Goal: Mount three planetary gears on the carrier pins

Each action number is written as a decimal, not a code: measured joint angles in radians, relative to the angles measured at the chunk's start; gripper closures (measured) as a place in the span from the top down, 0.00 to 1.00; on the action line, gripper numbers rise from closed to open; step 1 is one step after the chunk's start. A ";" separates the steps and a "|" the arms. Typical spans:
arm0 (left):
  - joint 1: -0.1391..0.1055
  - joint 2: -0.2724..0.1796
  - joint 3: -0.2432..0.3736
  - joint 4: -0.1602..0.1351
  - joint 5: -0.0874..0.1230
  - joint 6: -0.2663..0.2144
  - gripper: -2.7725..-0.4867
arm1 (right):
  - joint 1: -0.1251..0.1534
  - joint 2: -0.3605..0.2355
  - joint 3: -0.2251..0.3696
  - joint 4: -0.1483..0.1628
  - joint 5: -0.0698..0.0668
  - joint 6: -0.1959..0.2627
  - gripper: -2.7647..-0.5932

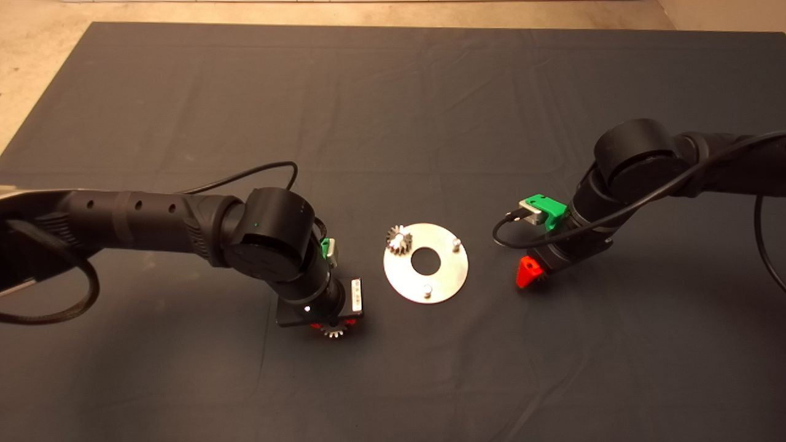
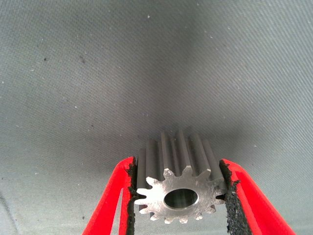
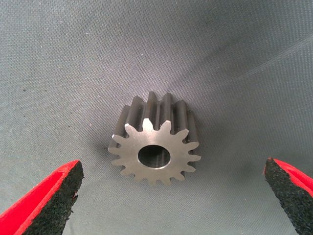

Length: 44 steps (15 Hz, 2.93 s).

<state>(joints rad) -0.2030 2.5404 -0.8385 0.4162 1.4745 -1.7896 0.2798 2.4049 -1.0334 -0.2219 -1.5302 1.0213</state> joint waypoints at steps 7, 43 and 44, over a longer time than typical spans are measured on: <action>-0.012 0.014 0.108 -0.042 0.005 0.136 0.20 | 0.000 0.000 0.000 -0.001 0.000 0.000 1.00; -0.165 0.338 -0.327 -0.201 0.000 0.167 0.19 | 0.000 -0.003 0.000 -0.006 0.001 -0.011 1.00; -0.174 0.338 -0.327 -0.200 0.001 0.160 0.19 | 0.000 -0.004 0.000 -0.006 0.000 -0.012 1.00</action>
<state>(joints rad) -0.3766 2.8787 -1.1655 0.2164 1.4753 -1.6291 0.2798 2.4011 -1.0334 -0.2283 -1.5298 1.0096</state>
